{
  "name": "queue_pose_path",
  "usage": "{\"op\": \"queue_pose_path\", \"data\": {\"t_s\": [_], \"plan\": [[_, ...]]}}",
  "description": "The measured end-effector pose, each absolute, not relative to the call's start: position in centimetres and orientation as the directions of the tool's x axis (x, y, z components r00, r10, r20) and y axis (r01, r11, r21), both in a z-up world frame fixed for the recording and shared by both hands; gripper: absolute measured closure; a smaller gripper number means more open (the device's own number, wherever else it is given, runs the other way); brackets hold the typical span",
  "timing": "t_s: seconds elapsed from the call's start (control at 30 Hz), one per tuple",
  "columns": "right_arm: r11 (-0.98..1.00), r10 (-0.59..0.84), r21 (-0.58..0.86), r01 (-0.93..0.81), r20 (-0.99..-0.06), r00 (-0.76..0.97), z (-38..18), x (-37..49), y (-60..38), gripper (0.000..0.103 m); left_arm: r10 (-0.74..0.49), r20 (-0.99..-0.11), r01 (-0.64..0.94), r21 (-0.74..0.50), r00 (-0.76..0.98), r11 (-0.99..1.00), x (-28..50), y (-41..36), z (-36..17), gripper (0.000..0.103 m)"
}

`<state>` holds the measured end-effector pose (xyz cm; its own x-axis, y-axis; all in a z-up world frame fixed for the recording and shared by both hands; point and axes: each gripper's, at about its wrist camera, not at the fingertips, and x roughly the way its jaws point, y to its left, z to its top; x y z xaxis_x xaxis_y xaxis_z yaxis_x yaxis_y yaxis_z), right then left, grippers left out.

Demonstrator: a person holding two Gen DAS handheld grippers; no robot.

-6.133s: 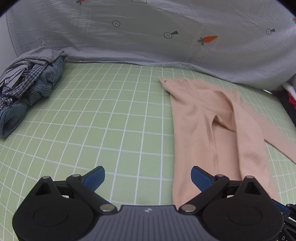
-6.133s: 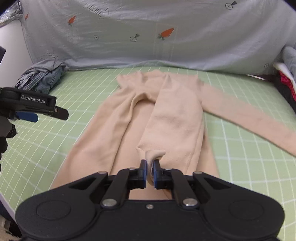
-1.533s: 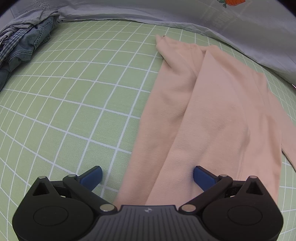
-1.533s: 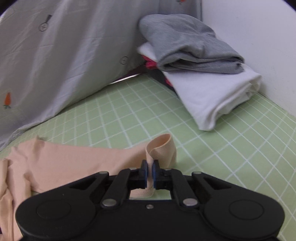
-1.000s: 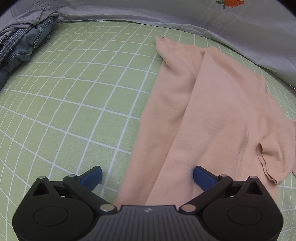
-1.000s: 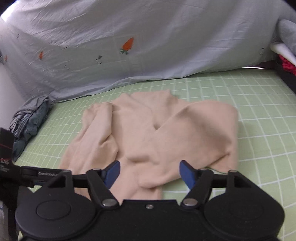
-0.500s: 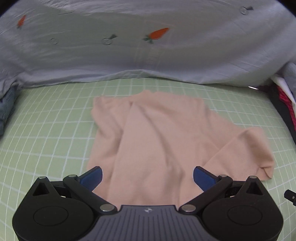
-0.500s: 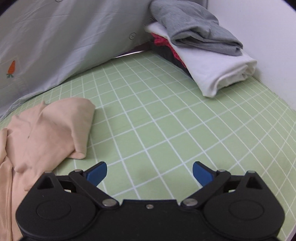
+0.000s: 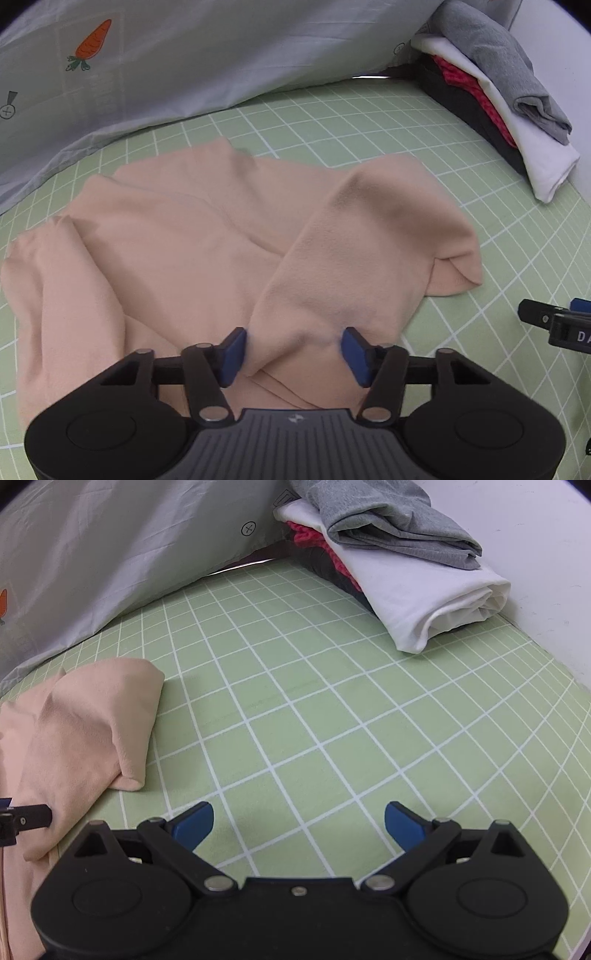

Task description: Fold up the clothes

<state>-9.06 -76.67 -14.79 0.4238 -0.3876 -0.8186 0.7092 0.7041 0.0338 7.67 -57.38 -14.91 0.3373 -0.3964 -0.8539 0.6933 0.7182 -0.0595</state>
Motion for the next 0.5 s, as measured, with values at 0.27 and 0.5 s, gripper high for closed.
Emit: {"op": "queue_pose_path", "data": {"t_s": [0.27,0.5], "plan": [[0.746,-0.37,0.003,0.666,-0.83,0.418,-15.1,-8.0,-75.4,0.003,-0.477,-0.776,0.67,-0.097,0.413,0.736,8.0,-53.8,-11.4,0.098],[0.802,-0.345,-0.032,0.597,-0.84,0.418,-15.2,-6.7,-73.5,0.003,-0.374,-0.731,0.433,-0.119,0.571,0.893,11.8,-45.1,-8.9,0.098]]}}
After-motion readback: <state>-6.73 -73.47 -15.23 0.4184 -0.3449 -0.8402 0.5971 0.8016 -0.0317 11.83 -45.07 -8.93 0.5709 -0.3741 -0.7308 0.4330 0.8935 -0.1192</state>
